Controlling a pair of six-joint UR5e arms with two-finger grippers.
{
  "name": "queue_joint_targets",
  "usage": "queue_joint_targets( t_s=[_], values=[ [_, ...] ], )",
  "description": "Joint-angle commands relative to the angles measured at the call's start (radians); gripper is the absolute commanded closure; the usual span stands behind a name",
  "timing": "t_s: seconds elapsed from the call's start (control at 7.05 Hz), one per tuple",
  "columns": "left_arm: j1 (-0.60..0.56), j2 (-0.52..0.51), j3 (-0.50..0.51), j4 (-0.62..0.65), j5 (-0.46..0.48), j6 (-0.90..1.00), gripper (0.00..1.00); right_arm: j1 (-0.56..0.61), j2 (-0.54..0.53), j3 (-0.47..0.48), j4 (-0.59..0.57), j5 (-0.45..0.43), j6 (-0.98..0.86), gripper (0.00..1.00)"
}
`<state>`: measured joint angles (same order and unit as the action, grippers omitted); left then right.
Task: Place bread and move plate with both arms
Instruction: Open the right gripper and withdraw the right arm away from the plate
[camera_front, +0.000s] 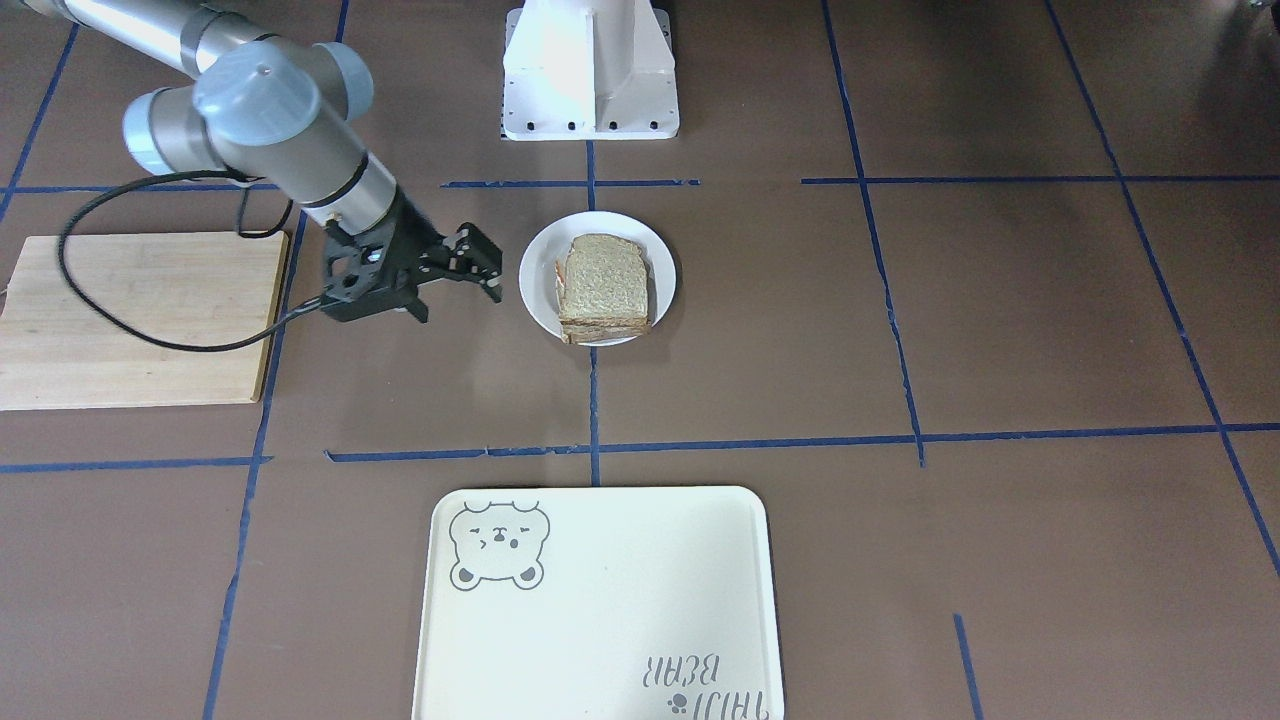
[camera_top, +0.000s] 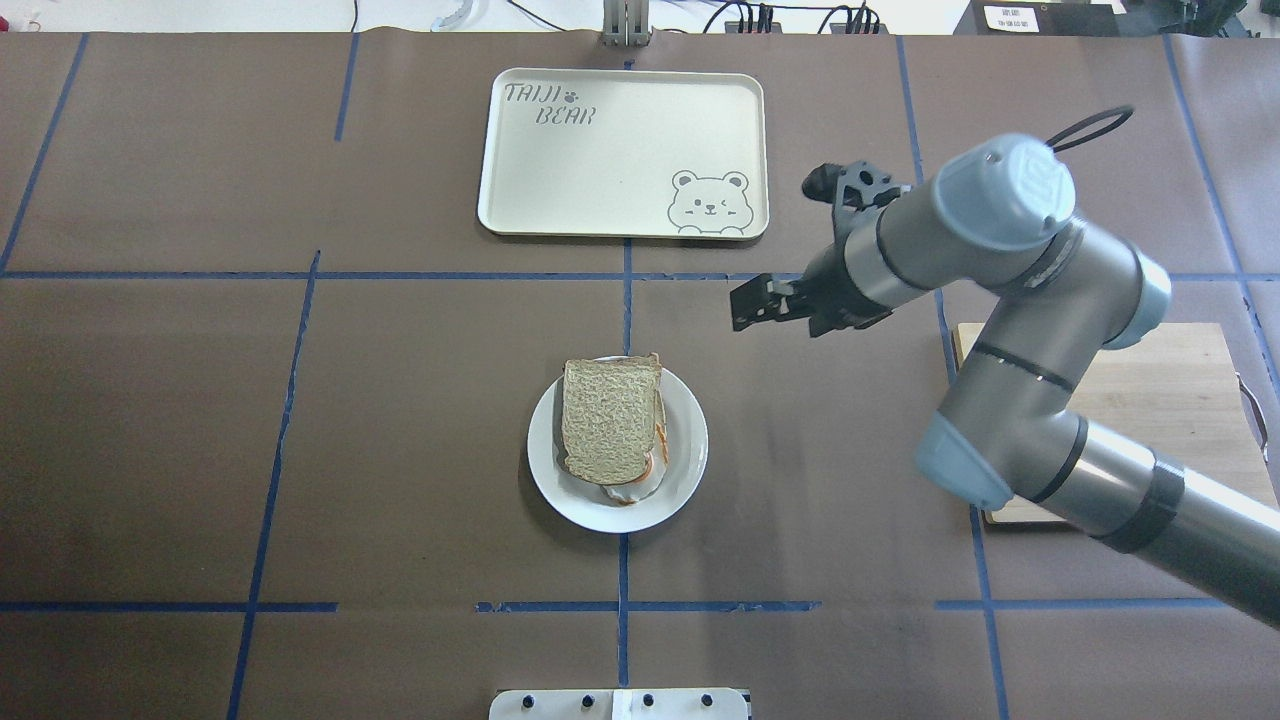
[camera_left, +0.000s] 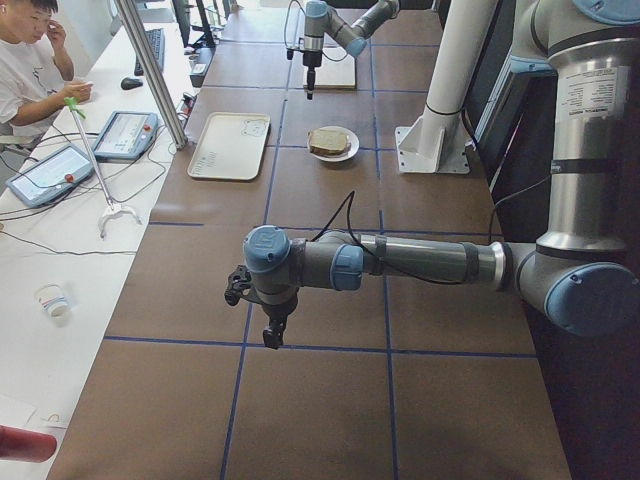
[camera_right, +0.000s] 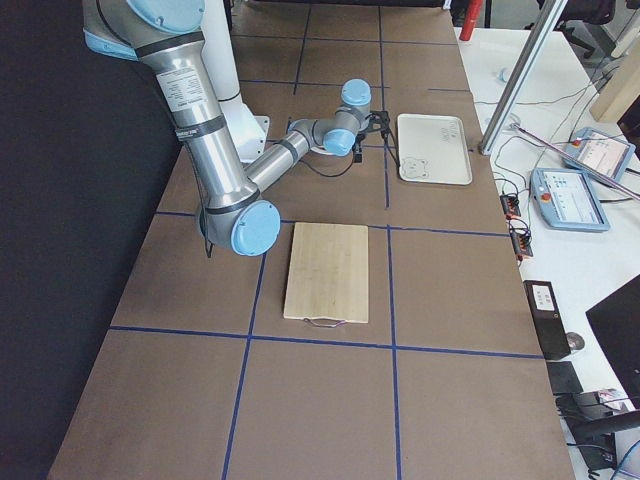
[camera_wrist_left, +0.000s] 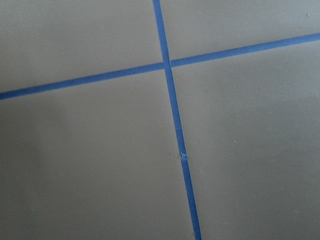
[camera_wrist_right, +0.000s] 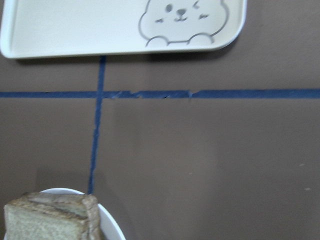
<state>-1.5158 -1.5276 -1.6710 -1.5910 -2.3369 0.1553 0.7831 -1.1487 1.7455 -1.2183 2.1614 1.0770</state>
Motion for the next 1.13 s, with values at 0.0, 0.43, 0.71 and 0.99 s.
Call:
queue_joint_targets(
  t_s=[0.0, 0.43, 0.71, 0.99],
  values=[
    [0.002, -0.026, 0.004, -0.105, -0.001, -0.002, 0.0, 0.187, -0.087, 0.066, -0.232, 0.089, -0.35, 0.0],
    [0.006, -0.066, 0.003, -0.155, -0.007, -0.01, 0.0, 0.448, -0.273, 0.238, -0.663, 0.098, -1.052, 0.0],
    [0.054, -0.081, -0.01, -0.178, -0.012, -0.165, 0.0, 0.646, -0.482, 0.23, -0.661, 0.104, -1.404, 0.0],
    [0.217, -0.078, -0.013, -0.321, -0.013, -0.301, 0.0, 0.734, -0.664, 0.223, -0.582, 0.173, -1.445, 0.0]
  ],
)
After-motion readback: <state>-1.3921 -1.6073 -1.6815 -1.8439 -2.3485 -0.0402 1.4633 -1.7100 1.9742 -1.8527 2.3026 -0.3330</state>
